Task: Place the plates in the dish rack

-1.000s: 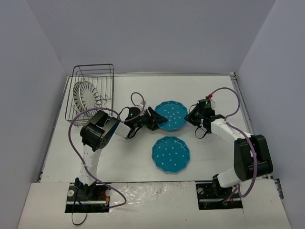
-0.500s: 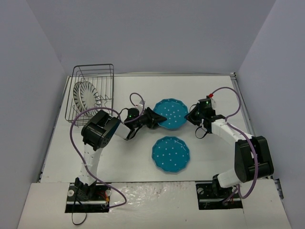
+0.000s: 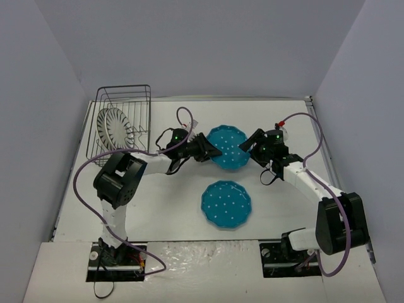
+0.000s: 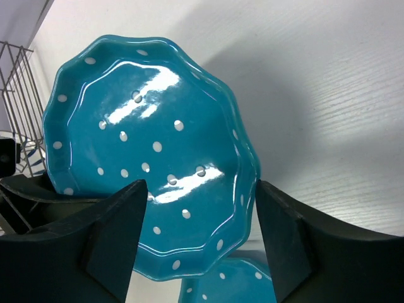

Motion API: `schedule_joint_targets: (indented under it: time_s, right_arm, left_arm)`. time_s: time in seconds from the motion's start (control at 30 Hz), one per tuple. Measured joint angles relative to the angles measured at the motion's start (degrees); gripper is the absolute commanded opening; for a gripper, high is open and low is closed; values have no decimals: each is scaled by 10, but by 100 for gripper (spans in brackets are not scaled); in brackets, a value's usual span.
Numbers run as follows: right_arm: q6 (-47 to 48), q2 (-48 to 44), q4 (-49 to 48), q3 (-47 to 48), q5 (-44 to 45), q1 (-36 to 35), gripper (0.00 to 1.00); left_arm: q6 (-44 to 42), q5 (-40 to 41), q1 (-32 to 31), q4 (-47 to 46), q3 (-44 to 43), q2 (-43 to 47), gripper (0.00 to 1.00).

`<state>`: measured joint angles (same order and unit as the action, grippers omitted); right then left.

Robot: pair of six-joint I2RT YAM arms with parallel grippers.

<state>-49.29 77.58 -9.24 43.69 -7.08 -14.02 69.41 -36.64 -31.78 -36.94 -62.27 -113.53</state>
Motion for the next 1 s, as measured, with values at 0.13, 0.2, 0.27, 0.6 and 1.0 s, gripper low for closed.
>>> schedule_joint_targets:
  time_s: [0.13, 0.2, 0.27, 0.6, 1.0]
  right_arm:
    - [1, -12, 0, 7, -1, -3, 73]
    - [2, -20, 1, 9, 0, -3, 74]
    - [3, -30, 4, 10, 2, -3, 74]
    - [17, -74, 32, 17, 11, 3, 74]
    - [30, -80, 40, 14, 13, 10, 74]
  left_arm:
    - [-82, 20, -1, 121, -21, 45, 0]
    - [-120, 34, -2, 180, -32, 64, 0]
    - [-154, 49, -2, 231, -42, 83, 0]
    - [-261, 107, 55, 441, -82, 207, 0]
    - [-406, 294, 207, 715, -267, 335, 0]
